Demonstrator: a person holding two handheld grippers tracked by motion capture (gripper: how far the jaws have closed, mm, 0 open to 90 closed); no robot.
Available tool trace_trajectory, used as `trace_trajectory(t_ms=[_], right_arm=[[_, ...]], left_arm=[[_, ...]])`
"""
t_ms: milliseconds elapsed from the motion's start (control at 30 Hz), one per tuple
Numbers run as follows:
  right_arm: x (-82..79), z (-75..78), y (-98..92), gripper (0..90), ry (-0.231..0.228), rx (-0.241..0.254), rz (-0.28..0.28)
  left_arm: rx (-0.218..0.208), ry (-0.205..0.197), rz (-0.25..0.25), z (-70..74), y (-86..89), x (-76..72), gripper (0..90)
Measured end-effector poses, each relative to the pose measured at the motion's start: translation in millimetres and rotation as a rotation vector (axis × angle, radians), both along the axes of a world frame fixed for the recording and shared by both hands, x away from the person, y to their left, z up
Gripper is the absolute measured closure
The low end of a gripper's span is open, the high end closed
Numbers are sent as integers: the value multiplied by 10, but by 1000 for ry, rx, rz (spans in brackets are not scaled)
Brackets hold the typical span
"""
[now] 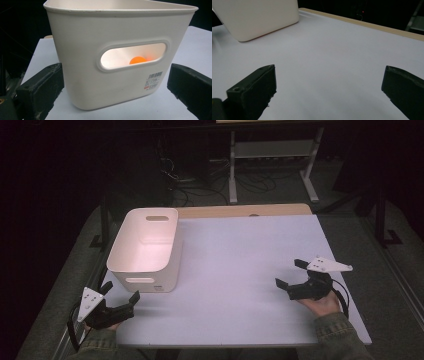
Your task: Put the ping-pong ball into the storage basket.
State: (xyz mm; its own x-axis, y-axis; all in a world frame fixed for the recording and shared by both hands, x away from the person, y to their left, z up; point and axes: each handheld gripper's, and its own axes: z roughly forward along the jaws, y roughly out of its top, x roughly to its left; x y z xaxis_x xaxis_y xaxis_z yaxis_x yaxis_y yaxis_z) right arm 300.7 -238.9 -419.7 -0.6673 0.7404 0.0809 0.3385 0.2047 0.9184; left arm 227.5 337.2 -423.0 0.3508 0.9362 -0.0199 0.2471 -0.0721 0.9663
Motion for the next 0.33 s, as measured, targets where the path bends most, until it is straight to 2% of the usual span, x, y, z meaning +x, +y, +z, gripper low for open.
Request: trace_trajectory(t_ms=[100, 167, 333], right_arm=[[-37, -12, -11, 0, -13, -3, -13], [-98, -20, -32, 0, -40, 8, -28], [-148, -41, -48, 0, -39, 7, -27]], left_arm=[[-2, 2, 1, 0, 2, 0, 2], [-1, 2, -1, 0, 4, -1, 2], [-2, 2, -3, 2, 4, 0, 2]])
